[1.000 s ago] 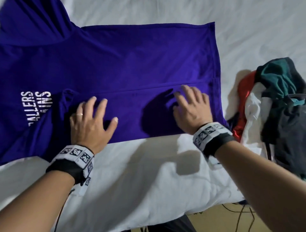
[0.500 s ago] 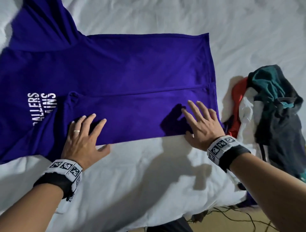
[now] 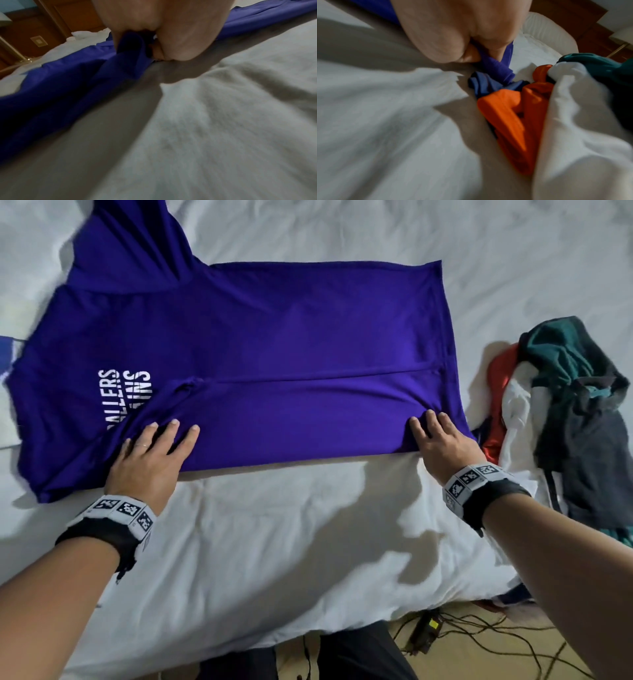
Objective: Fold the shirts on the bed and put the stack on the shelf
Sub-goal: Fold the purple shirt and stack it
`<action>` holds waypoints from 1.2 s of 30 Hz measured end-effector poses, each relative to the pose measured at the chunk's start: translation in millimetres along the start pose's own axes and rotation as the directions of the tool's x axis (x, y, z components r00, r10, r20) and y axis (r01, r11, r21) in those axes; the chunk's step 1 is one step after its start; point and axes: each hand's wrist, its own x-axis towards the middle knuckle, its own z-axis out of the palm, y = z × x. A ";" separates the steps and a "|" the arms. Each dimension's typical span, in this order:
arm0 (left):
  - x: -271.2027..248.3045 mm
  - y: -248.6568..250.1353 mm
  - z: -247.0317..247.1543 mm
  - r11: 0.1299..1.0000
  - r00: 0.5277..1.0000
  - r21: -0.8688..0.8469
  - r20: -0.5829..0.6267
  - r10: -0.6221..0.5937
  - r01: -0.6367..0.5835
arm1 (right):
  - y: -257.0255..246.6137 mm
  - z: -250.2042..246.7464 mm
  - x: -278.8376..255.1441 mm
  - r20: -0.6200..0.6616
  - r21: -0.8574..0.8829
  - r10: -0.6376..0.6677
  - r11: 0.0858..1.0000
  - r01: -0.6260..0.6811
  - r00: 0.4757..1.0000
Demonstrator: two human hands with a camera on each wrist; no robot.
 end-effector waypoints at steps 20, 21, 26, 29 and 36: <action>-61.9 70.4 -29.6 0.988 0.991 -0.143 -0.116 -0.066 0.049 | 18.2 -32.0 -64.2 -0.243 0.133 0.024 0.991 0.009 0.970; -51.7 70.2 -27.2 0.984 0.985 -0.155 -0.136 -0.110 0.089 | 23.9 -33.5 -53.7 -0.227 0.130 0.059 0.991 -0.030 0.972; -14.2 67.8 -18.0 0.973 0.977 -0.107 -0.041 -0.208 0.202 | 45.3 -36.4 -16.9 0.005 0.047 0.081 0.996 -0.081 0.997; -10.7 68.7 -18.9 0.966 0.965 -0.093 -0.083 -0.250 0.242 | 50.1 -37.2 -10.9 0.002 0.007 0.100 0.995 -0.100 0.995; -44.8 124.2 -17.2 0.956 0.968 -0.217 -0.115 -0.224 0.196 | -12.4 -25.2 -38.9 -0.339 0.108 0.037 0.994 -0.001 0.940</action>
